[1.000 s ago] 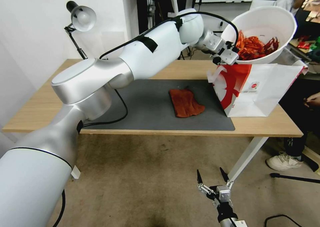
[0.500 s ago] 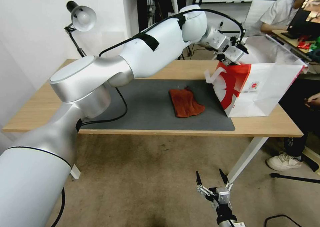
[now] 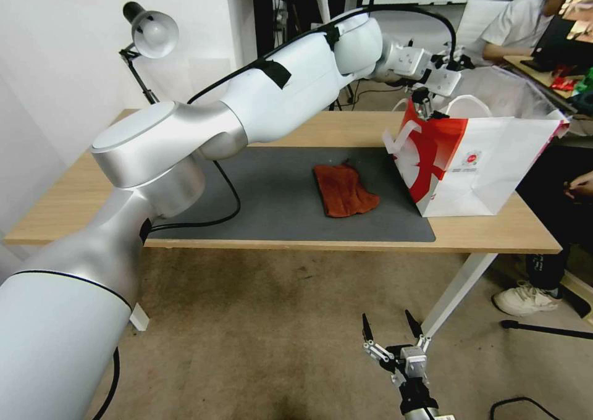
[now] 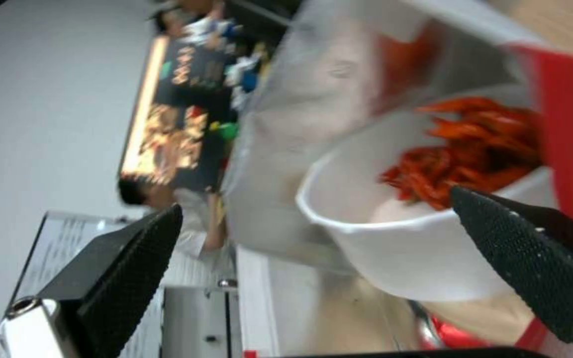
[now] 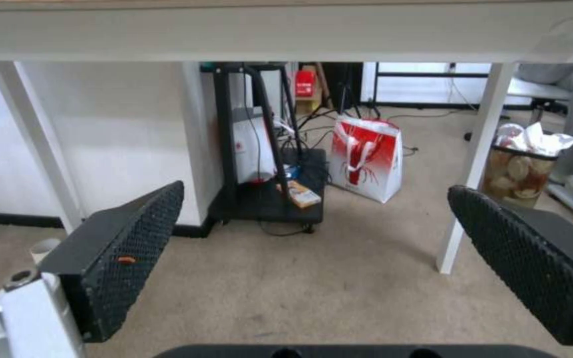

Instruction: Sweep shrimp from table into container with towel, then put container into takeout bag.

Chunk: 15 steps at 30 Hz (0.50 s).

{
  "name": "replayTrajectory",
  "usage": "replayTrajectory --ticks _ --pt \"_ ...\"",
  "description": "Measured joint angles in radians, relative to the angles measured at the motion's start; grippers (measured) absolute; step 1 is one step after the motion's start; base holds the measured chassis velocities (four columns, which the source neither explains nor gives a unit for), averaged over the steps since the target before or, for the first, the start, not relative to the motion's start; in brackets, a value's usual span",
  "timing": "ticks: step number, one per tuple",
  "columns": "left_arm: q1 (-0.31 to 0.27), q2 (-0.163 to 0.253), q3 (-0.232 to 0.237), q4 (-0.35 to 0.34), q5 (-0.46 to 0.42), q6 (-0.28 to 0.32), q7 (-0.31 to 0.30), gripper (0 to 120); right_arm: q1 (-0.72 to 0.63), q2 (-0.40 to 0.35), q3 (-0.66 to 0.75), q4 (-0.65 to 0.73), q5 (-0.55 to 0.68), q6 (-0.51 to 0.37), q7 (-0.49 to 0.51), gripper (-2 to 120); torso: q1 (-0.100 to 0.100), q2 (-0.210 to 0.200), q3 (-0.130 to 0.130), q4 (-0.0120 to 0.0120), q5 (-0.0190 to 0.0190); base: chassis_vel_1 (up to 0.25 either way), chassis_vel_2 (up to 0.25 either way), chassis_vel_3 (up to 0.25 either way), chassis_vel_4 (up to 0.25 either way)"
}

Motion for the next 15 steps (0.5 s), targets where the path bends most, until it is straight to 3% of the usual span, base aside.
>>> replayTrajectory --ticks 1,3,4,5,6,7,8,10,11,12,13,14,15 --pt "0.003 0.001 0.001 0.002 -0.023 0.014 -0.029 100 0.0 0.0 0.0 0.0 0.0 0.0 -0.001 100 0.0 0.0 0.0 0.0 0.0 0.0 0.0 0.0 0.0" --pt "0.019 0.007 0.004 0.001 -0.166 0.089 -0.187 100 0.0 -0.001 -0.001 -0.001 0.001 0.001 -0.004 100 0.0 0.0 0.0 -0.0001 0.0 0.0 0.0 0.0 0.0" --pt "0.019 0.007 0.004 0.001 -0.166 0.089 -0.187 100 0.0 -0.001 -0.001 -0.001 0.001 0.001 -0.004 100 0.0 0.0 0.0 -0.0001 0.0 0.0 0.0 0.0 0.0" --pt "0.024 0.01 0.008 -0.006 -0.231 0.121 -0.251 100 0.0 -0.001 -0.001 -0.001 0.001 0.002 -0.005 100 0.0 0.0 0.0 0.0001 0.0 0.0 0.0 0.0 0.0" --pt "0.038 0.019 0.017 -0.041 -0.4 0.207 -0.385 100 0.0 0.0 -0.003 -0.001 0.001 0.002 -0.006 100 0.0 0.0 0.0 0.0002 -0.0001 0.0 0.0 0.0 0.0" --pt "0.048 0.027 0.019 -0.071 -0.52 0.268 -0.463 100 0.0 0.0 -0.003 -0.001 0.001 0.002 -0.007 100 0.0 0.0 0.0 0.0 0.0 0.0 0.0 0.0 0.0" --pt "0.048 0.027 0.019 -0.071 -0.52 0.268 -0.463 100 0.0 0.0 -0.003 -0.001 0.001 0.002 -0.007 100 0.0 0.0 0.0 0.0 0.0 0.0 0.0 0.0 0.0" --pt "0.067 0.052 0.019 -0.16 -0.786 0.395 -0.613 100 0.001 0.0 -0.004 -0.001 0.001 0.002 -0.007 100 0.0 0.0 0.0 -0.0001 0.0 0.0 0.0 0.0 0.0" --pt "0.067 0.052 0.019 -0.16 -0.786 0.395 -0.613 100 0.001 0.0 -0.004 -0.001 0.001 0.002 -0.007 100 0.0 0.0 0.0 -0.0001 0.0 0.0 0.0 0.0 0.0" --pt "0.076 0.064 0.007 -0.213 -0.93 0.47 -0.694 100 0.003 -0.002 -0.004 -0.001 0.002 0.002 -0.007 100 0.0 0.0 0.0 0.0 0.0 0.0 0.0 0.0 0.0" --pt "0.088 0.073 -0.02 -0.248 -1.05 0.523 -0.739 100 0.005 -0.003 -0.004 -0.001 0.002 0.002 -0.008 100 0.0 0.0 0.0 0.0 -0.0001 0.0 0.0 0.0 0.0" --pt "0.099 0.078 -0.044 -0.266 -1.109 0.545 -0.743 100 0.007 -0.004 -0.004 -0.002 0.003 0.003 -0.008 100 0.0 0.0 0.0 0.0 0.0 0.0 0.0 0.0 0.0" --pt "0.099 0.078 -0.044 -0.266 -1.109 0.545 -0.743 100 0.007 -0.004 -0.004 -0.002 0.003 0.003 -0.008 100 0.0 0.0 0.0 0.0 0.0 0.0 0.0 0.0 0.0"
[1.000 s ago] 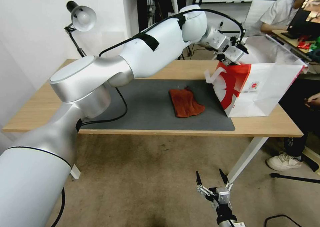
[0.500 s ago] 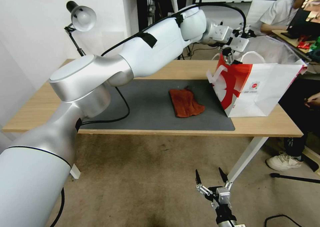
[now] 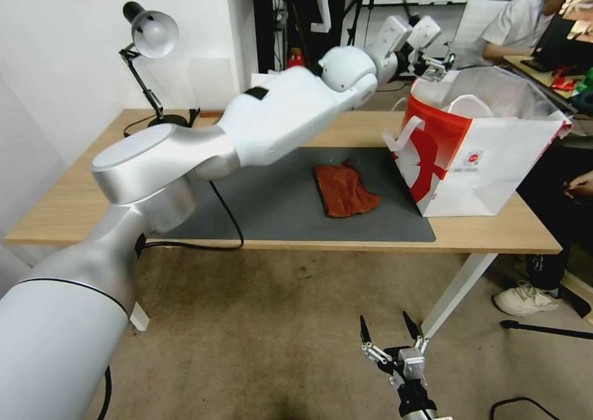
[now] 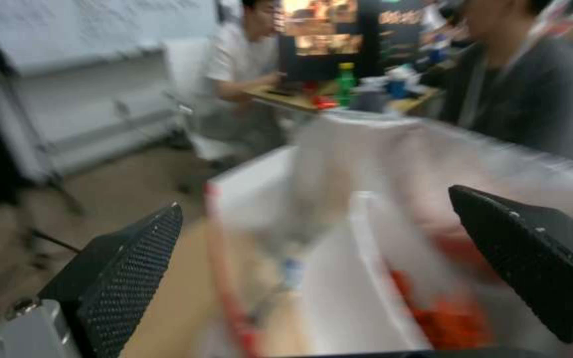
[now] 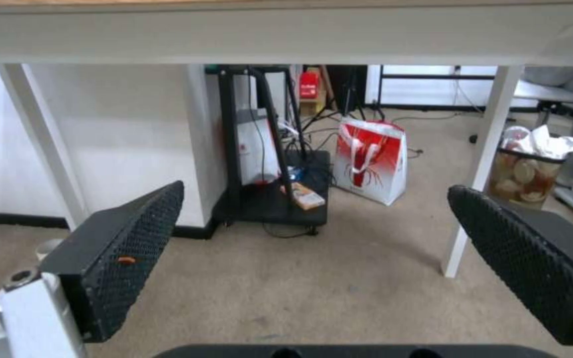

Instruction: Sweep shrimp from table into container with towel, then put container into takeout bag.

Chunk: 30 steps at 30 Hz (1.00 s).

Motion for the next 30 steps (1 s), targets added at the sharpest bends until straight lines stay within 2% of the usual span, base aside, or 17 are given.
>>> replayTrajectory --ticks 3,10,13,14,15,16,17,18,20,21,22,23,25,26,27,29,30 --pt "0.031 0.021 -0.04 -0.034 -0.083 -0.001 0.068 100 0.002 0.0 -0.002 -0.001 0.001 0.0 -0.002 100 0.0 0.0 0.0 -0.0001 0.0 0.0 0.0 0.0 0.0" --pt "0.08 0.057 -0.076 -0.088 -0.124 -0.049 0.13 100 0.004 0.004 -0.009 -0.003 0.0 0.0 -0.006 100 0.0 0.0 0.0 -0.0005 0.0 0.0 0.0 0.0 0.0" --pt "0.147 0.129 -0.115 -0.174 -0.127 -0.084 0.124 100 0.004 0.005 -0.012 -0.002 -0.001 0.0 -0.007 100 0.0 0.0 0.0 -0.0007 0.0001 0.0 0.0 0.0 0.0" --pt "0.147 0.129 -0.115 -0.174 -0.127 -0.084 0.124 100 0.004 0.005 -0.012 -0.002 -0.001 0.0 -0.007 100 0.0 0.0 0.0 -0.0007 0.0001 0.0 0.0 0.0 0.0" --pt "0.216 0.205 -0.15 -0.263 -0.124 -0.102 0.074 100 0.001 0.002 -0.014 0.013 -0.003 0.0 -0.007 100 0.0 0.0 0.0 0.0001 -0.0002 0.0 0.0 0.0 0.0" --pt "0.263 0.252 -0.174 -0.318 -0.107 -0.108 0.054 100 -0.002 -0.002 -0.014 0.029 -0.004 0.0 -0.007 100 0.0 0.0 0.0 0.0002 -0.0004 0.0 0.0 0.0 0.0" --pt "0.263 0.252 -0.174 -0.318 -0.107 -0.108 0.054 100 -0.002 -0.002 -0.014 0.029 -0.004 0.0 -0.007 100 0.0 0.0 0.0 0.0002 -0.0004 0.0 0.0 0.0 0.0" --pt "0.36 0.341 -0.222 -0.409 -0.054 -0.129 0.04 100 -0.003 -0.01 -0.014 0.05 -0.008 0.0 -0.007 100 0.0 0.0 0.0 0.0003 -0.0006 0.0 0.0 0.0 0.0" --pt "0.497 0.439 -0.286 -0.521 0.015 -0.161 0.038 100 0.0 -0.015 -0.013 0.067 -0.008 0.0 -0.005 100 0.0 0.0 0.0 0.0004 -0.0009 0.0 0.0 0.0 0.0" --pt "0.497 0.439 -0.286 -0.521 0.015 -0.161 0.038 100 0.0 -0.015 -0.013 0.067 -0.008 0.0 -0.005 100 0.0 0.0 0.0 0.0004 -0.0009 0.0 0.0 0.0 0.0" --pt "0.61 0.506 -0.35 -0.622 0.081 -0.172 0.04 100 0.004 -0.017 -0.014 0.077 -0.006 -0.003 -0.003 100 0.0 0.0 0.0 0.0002 -0.0004 0.0 0.0 0.0 0.0" --pt "0.682 0.54 -0.391 -0.683 0.131 -0.175 0.043 100 0.006 -0.018 -0.015 0.084 -0.006 -0.01 0.0 100 0.0 0.0 0.0 0.0003 -0.0002 0.0 0.0 0.0 0.0" --pt "0.721 0.556 -0.415 -0.711 0.159 -0.177 0.048 100 0.006 -0.018 -0.015 0.089 -0.007 -0.017 0.003 100 0.0 0.0 0.0 0.0 -0.0002 0.0 0.0 0.0 0.0" --pt "0.845 0.593 -0.487 -0.777 0.237 -0.191 0.058 100 0.004 -0.02 -0.016 0.103 -0.011 -0.034 0.017 100 0.0 0.0 0.0 0.0 0.0002 0.0 0.0 0.0 0.0" --pt "0.925 0.605 -0.53 -0.807 0.279 -0.201 0.065 100 0.004 -0.022 -0.017 0.11 -0.013 -0.042 0.024 100 0.0 0.0 0.0 0.0 0.0 0.0 0.0 0.0 0.0" --pt "0.957 0.608 -0.548 -0.816 0.298 -0.205 0.068 100 0.004 -0.023 -0.017 0.112 -0.013 -0.044 0.027 100 0.0 0.0 0.0 0.0 -0.0003 0.0 0.0 0.0 0.0" --pt "1.114 0.613 -0.653 -0.856 0.392 -0.236 0.093 100 0.002 -0.033 -0.017 0.123 -0.013 -0.052 0.036 100 0.0 0.0 0.0 0.0 -0.0007 0.0 0.0 0.0 0.0"
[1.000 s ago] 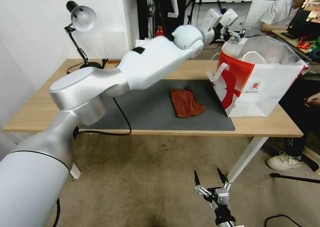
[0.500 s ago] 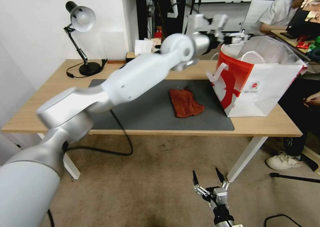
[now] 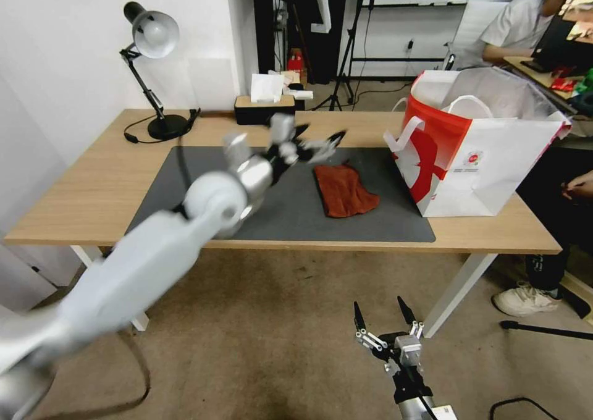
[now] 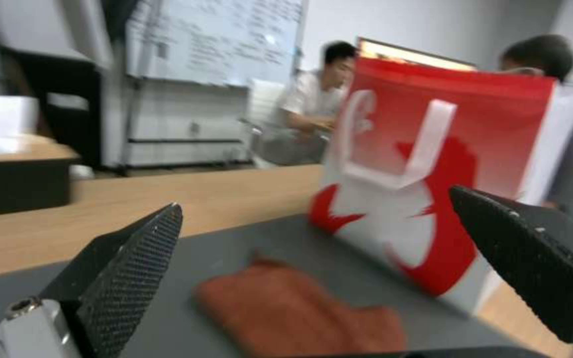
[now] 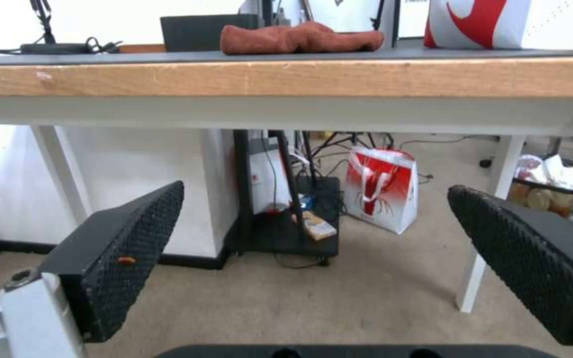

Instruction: Sweep shrimp from table into container with towel, then put container into takeout bag.

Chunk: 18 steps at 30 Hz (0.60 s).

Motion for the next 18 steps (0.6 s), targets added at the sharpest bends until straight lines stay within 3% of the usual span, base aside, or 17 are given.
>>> replayTrajectory --ticks 1,3,4,5,6,7,8,10,11,13,15,16,17,18 --pt "0.0 0.0 0.0 0.0 0.0 0.0 0.0 100 0.0 0.0 0.0 0.0 0.0 0.0 0.0 100 0.0 0.0 0.0 0.0 0.0 0.0 0.0 0.0 0.0" --pt "0.214 -0.011 -0.159 -0.049 0.077 -0.025 0.064 100 -0.005 -0.014 0.004 0.011 0.006 -0.004 0.001 100 0.0 0.0 0.0 -0.0001 0.0007 0.0 0.0 0.0 0.0" --pt "0.214 -0.011 -0.159 -0.049 0.077 -0.025 0.064 100 -0.005 -0.014 0.004 0.011 0.006 -0.004 0.001 100 0.0 0.0 0.0 -0.0001 0.0007 0.0 0.0 0.0 0.0" --pt "0.307 -0.019 -0.216 -0.064 0.107 -0.034 0.102 100 -0.008 -0.023 0.008 0.018 0.014 -0.005 0.0 100 0.0 0.0 0.0 0.0003 0.0003 0.0 0.0 0.0 0.0" --pt "0.355 -0.023 -0.245 -0.07 0.135 -0.042 0.123 100 -0.009 -0.028 0.01 0.021 0.018 -0.006 -0.002 100 0.0 0.0 0.0 0.0004 0.0004 0.0 0.0 0.0 0.0" --pt "0.443 -0.034 -0.298 -0.077 0.208 -0.062 0.156 100 -0.012 -0.042 0.014 0.029 0.032 -0.013 -0.004 100 0.0 0.0 0.0 0.0003 0.0009 0.0 0.0 0.0 0.0" --pt "0.443 -0.034 -0.298 -0.077 0.208 -0.062 0.156 100 -0.012 -0.042 0.014 0.029 0.032 -0.013 -0.004 100 0.0 0.0 0.0 0.0003 0.0009 0.0 0.0 0.0 0.0" --pt "0.541 -0.062 -0.363 -0.083 0.294 -0.092 0.175 100 -0.014 -0.062 0.018 0.042 0.06 -0.029 -0.012 100 0.0 0.0 0.0 -0.0005 0.0008 0.0 0.0 0.0 0.0" --pt "0.541 -0.062 -0.363 -0.083 0.294 -0.092 0.175 100 -0.014 -0.062 0.018 0.042 0.06 -0.029 -0.012 100 0.0 0.0 0.0 -0.0005 0.0008 0.0 0.0 0.0 0.0" --pt "0.677 -0.099 -0.44 -0.088 0.382 -0.131 0.165 100 -0.015 -0.093 0.031 0.058 0.114 -0.053 -0.032 100 0.0 0.0 0.0 0.0 0.0008 0.0 0.0 0.0 0.0" --pt "0.709 -0.105 -0.457 -0.088 0.409 -0.141 0.157 100 -0.015 -0.104 0.034 0.061 0.128 -0.058 -0.039 100 0.0 0.0 0.0 0.0001 0.0008 0.0 0.0 0.0 0.0" --pt "0.755 -0.113 -0.483 -0.086 0.451 -0.161 0.137 100 -0.014 -0.121 0.04 0.067 0.15 -0.066 -0.05 100 0.0 0.0 0.0 0.0001 0.0008 0.0 0.0 0.0 0.0" --pt "0.755 -0.113 -0.483 -0.086 0.451 -0.161 0.137 100 -0.014 -0.121 0.04 0.067 0.15 -0.066 -0.05 100 0.0 0.0 0.0 0.0001 0.0008 0.0 0.0 0.0 0.0" --pt "0.82 -0.129 -0.519 -0.081 0.496 -0.211 0.11 100 -0.015 -0.14 0.048 0.078 0.172 -0.074 -0.066 100 0.0 0.0 0.0 0.0001 0.0006 0.0 0.0 0.0 0.0"
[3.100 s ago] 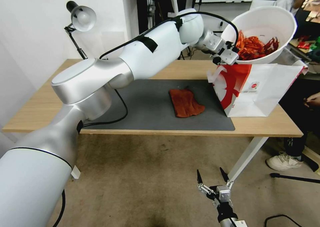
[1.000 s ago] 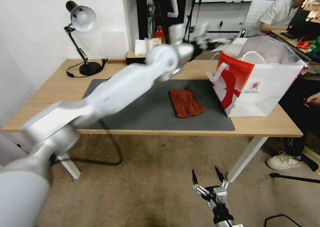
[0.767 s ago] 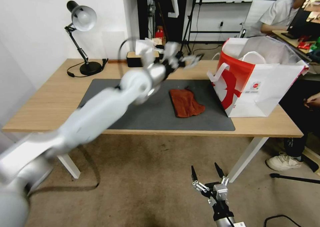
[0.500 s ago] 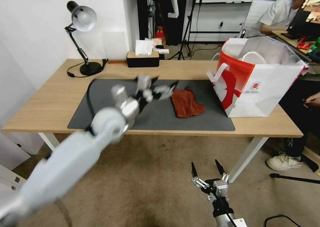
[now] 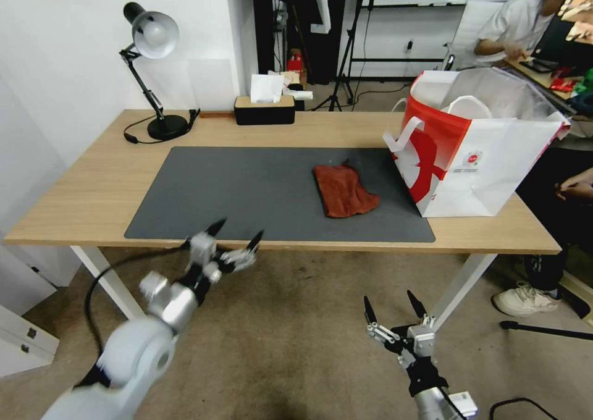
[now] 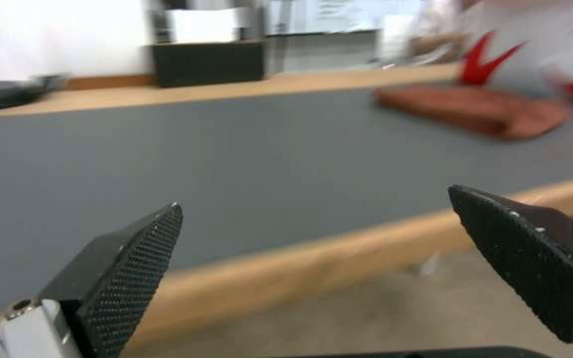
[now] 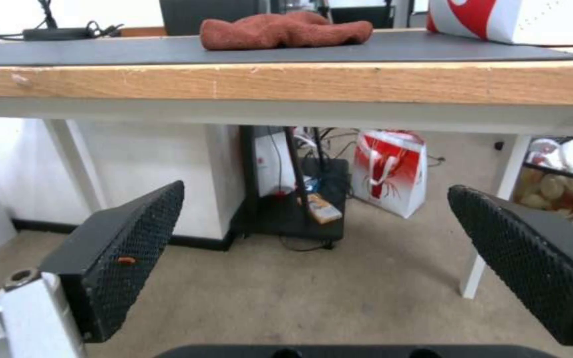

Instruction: Sweep shrimp from table into container with towel, then put container into takeout bag.

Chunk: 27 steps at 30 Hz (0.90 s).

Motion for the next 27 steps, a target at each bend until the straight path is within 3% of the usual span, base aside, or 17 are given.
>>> replayTrajectory --ticks 1,3,5,6,9,13,19,27 --pt "0.046 -0.016 -0.029 0.003 0.021 -0.043 -0.008 100 -0.002 -0.006 0.006 0.008 0.008 -0.001 -0.011 100 0.0 0.0 0.0 -0.0002 0.0001 0.0 0.0 0.0 0.0" --pt "0.067 -0.023 -0.043 0.006 0.026 -0.062 -0.008 100 -0.004 -0.009 0.01 0.013 0.01 -0.001 -0.016 100 0.0 0.0 0.0 -0.0002 0.0002 0.0 0.0 0.0 0.0" --pt "0.154 -0.06 -0.101 0.048 0.041 -0.177 0.022 100 -0.006 -0.016 0.034 0.03 0.016 -0.001 -0.021 100 0.0 0.0 0.0 0.0 0.0004 0.0 0.0 0.0 0.0" --pt "0.154 -0.06 -0.101 0.048 0.041 -0.177 0.022 100 -0.006 -0.016 0.034 0.03 0.016 -0.001 -0.021 100 0.0 0.0 0.0 0.0 0.0004 0.0 0.0 0.0 0.0" --pt "0.188 -0.088 -0.11 0.088 0.047 -0.258 0.048 100 -0.006 -0.027 0.052 0.038 0.015 -0.001 -0.022 100 0.0 0.0 0.0 0.0 0.0003 0.0 0.0 0.0 0.0" --pt "0.186 -0.113 -0.101 0.124 0.059 -0.289 0.05 100 -0.001 -0.03 0.065 0.052 0.014 -0.001 -0.021 100 0.0 0.0 0.0 -0.0002 0.0001 0.0 0.0 0.0 0.0" --pt "0.17 -0.136 -0.079 0.14 0.083 -0.291 0.05 100 -0.002 -0.029 0.068 0.065 0.01 -0.004 -0.018 100 0.0 0.0 0.0 -0.0003 0.0003 0.0 0.0 0.0 0.0" --pt "0.164 -0.141 -0.067 0.154 0.084 -0.287 0.048 100 -0.003 -0.029 0.068 0.064 0.009 -0.004 -0.016 100 0.0 0.0 0.0 -0.0002 0.0001 0.0 0.0 0.0 0.0"
